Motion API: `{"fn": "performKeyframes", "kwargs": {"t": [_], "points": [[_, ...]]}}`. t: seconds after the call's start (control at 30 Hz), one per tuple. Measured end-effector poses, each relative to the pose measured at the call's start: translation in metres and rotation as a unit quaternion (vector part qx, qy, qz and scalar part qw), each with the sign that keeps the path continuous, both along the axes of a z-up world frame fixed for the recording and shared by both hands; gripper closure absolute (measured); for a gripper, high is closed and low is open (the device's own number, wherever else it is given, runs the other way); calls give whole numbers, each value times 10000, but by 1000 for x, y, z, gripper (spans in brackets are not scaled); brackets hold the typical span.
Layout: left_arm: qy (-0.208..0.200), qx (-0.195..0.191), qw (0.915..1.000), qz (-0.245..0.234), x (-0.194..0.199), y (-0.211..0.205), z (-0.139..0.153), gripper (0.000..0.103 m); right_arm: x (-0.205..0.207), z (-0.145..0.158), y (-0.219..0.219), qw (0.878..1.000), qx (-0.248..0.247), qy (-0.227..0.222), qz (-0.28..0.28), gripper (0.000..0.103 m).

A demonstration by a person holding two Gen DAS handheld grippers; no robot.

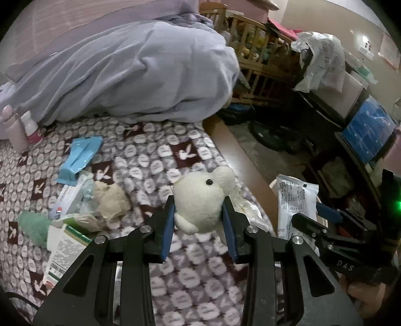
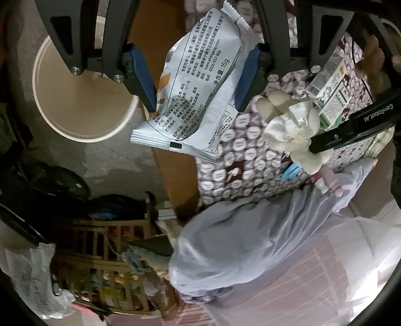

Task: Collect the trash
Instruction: 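Carry plush toy and wrapper over the cream bucket and open both tools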

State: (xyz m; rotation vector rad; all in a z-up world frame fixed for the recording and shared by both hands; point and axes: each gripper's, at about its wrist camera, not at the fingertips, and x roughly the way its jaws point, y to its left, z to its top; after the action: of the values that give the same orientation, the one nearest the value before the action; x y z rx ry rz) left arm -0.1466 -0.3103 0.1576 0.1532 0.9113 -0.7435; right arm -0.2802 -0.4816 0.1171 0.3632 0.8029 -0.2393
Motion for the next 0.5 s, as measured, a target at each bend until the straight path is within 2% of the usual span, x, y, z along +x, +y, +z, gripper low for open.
{"fn": "performKeyframes", "kwargs": {"t": [0.5], "points": [[218, 3, 9984, -516, -27, -61, -9, 70, -47, -10, -56, 9979, -59, 177, -616, 41]]}}
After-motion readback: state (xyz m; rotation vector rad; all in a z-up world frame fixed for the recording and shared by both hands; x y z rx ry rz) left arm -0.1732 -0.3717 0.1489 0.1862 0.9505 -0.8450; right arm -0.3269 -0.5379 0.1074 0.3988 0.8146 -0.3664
